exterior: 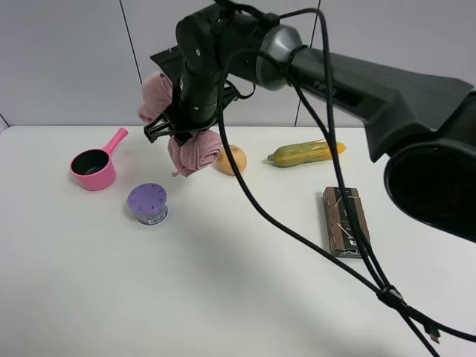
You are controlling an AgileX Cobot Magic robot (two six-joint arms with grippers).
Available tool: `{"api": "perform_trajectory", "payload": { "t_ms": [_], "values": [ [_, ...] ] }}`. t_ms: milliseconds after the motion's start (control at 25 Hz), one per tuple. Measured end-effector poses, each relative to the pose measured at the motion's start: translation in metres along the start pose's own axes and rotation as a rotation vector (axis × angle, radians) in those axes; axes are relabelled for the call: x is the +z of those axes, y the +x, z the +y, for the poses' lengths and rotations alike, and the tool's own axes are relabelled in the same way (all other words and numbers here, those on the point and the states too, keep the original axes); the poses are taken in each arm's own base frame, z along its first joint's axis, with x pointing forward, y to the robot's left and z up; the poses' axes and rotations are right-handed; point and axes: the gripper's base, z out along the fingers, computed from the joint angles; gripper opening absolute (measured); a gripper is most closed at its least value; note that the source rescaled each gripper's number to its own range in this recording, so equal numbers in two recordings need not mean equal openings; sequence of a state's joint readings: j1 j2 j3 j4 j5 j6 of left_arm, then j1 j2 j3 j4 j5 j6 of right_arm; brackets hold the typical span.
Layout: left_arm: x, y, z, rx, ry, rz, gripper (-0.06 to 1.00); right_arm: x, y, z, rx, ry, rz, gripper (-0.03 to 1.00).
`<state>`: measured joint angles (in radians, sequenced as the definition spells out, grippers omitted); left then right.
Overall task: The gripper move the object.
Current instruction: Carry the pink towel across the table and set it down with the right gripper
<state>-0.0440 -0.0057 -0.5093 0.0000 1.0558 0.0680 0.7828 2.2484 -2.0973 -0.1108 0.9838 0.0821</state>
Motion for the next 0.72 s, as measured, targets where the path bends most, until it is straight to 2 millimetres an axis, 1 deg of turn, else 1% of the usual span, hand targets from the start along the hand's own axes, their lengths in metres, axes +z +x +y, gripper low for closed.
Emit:
{"api": "perform_trajectory", "payload": {
  "t_ms": [80,200,360,440,480,720],
  "values": [
    [0.000,0.000,0.000,0.000,0.000,0.000,1.00,0.014,0.000,0.002,-0.002,-0.003,-0.018,0.00],
    [0.000,0.000,0.000,0.000,0.000,0.000,1.00,0.029,0.000,0.003,-0.002,-0.008,-0.045,0.00],
    [0.000,0.000,0.000,0.000,0.000,0.000,1.00,0.042,-0.002,0.004,-0.015,-0.002,-0.097,0.00],
    [0.000,0.000,0.000,0.000,0.000,0.000,1.00,0.049,-0.002,0.004,-0.025,0.006,-0.107,0.00],
    [0.000,0.000,0.000,0.000,0.000,0.000,1.00,0.049,-0.002,0.004,-0.025,0.006,-0.107,0.00],
    [0.000,0.000,0.000,0.000,0.000,0.000,1.00,0.069,0.003,0.005,-0.030,0.017,-0.116,0.00]
  ]
}}
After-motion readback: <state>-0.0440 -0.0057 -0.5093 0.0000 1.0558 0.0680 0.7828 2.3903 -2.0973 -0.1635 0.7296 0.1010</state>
